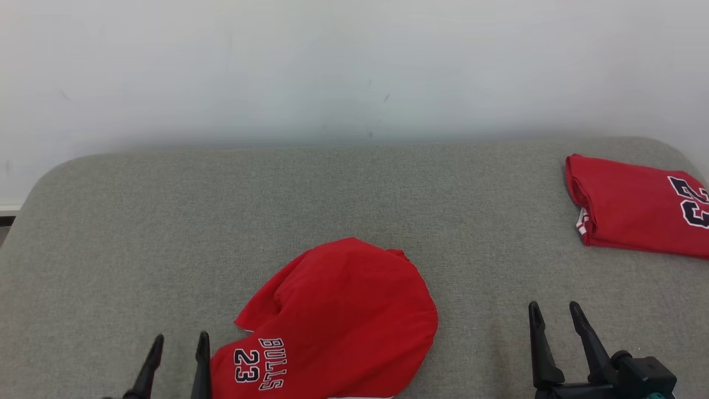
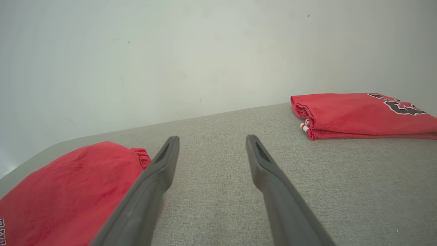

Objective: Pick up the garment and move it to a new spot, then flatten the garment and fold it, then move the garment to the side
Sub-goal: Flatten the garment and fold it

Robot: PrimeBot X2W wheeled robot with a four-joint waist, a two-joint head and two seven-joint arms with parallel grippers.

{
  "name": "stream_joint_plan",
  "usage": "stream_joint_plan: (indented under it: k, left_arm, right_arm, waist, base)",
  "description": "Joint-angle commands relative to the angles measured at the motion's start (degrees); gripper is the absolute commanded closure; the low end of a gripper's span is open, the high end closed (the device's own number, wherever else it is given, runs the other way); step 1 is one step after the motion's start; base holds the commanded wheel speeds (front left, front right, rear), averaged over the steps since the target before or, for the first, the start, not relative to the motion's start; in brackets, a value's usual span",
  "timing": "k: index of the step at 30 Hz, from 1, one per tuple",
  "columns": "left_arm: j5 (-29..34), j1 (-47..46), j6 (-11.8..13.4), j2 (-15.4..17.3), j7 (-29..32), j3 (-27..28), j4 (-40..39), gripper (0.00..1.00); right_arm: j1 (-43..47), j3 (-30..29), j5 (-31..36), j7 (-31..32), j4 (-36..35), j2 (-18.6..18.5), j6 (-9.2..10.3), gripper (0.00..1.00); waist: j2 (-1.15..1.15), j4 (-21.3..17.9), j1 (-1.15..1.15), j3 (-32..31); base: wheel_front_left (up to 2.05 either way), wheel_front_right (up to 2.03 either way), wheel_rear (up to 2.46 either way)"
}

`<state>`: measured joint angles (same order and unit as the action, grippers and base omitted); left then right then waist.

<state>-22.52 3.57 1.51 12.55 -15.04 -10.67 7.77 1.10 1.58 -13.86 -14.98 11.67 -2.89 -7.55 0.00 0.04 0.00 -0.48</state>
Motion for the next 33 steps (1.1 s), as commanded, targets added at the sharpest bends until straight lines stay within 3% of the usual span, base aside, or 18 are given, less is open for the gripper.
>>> stream_joint_plan:
  k: [1, 9, 18, 27, 33]
  left_arm:
    - [1.1, -0.3, 0.1, -0.1, -0.1, 1.0, -1.5, 0.0]
    - [4.0, 1.3, 0.5, -1.1, -0.2, 5.6, -7.8, 0.0]
    - [6.0, 3.5, -0.3, -1.7, -0.2, 7.9, -7.1, 0.0]
    - [6.7, 1.2, -1.8, -2.8, -0.2, 7.9, -5.9, 0.0]
    - [7.2, 0.2, -2.5, -3.8, -0.2, 7.6, -4.9, 0.0]
  right_arm:
    - [0.2, -0.1, 0.4, -0.3, -0.1, 0.0, 0.16, 0.0]
    - [0.5, -0.6, 0.7, -0.3, 0.0, 0.0, 0.16, 0.0]
    - [1.3, -0.9, 0.5, -0.3, 0.4, 0.0, 0.16, 0.0]
    - [-4.4, 3.1, -0.3, 1.4, 2.8, -3.0, 0.16, 0.0]
    - [-10.1, 6.5, -1.6, 3.6, 8.8, -4.8, 0.16, 0.0]
  waist:
    - [0.0, 0.0, 0.0, -0.1]
    - [0.0, -1.2, 0.0, -0.8]
    - [0.0, -1.9, 0.0, -0.6]
    - [0.0, 0.9, 0.0, 0.3]
    - [0.0, 4.4, 0.0, 1.0]
  base:
    - [0.0, 0.0, 0.0]
    - [0.0, 0.0, 0.0]
    - [0.0, 0.0, 0.0]
    - [0.0, 0.0, 0.0]
    - [0.0, 0.0, 0.0]
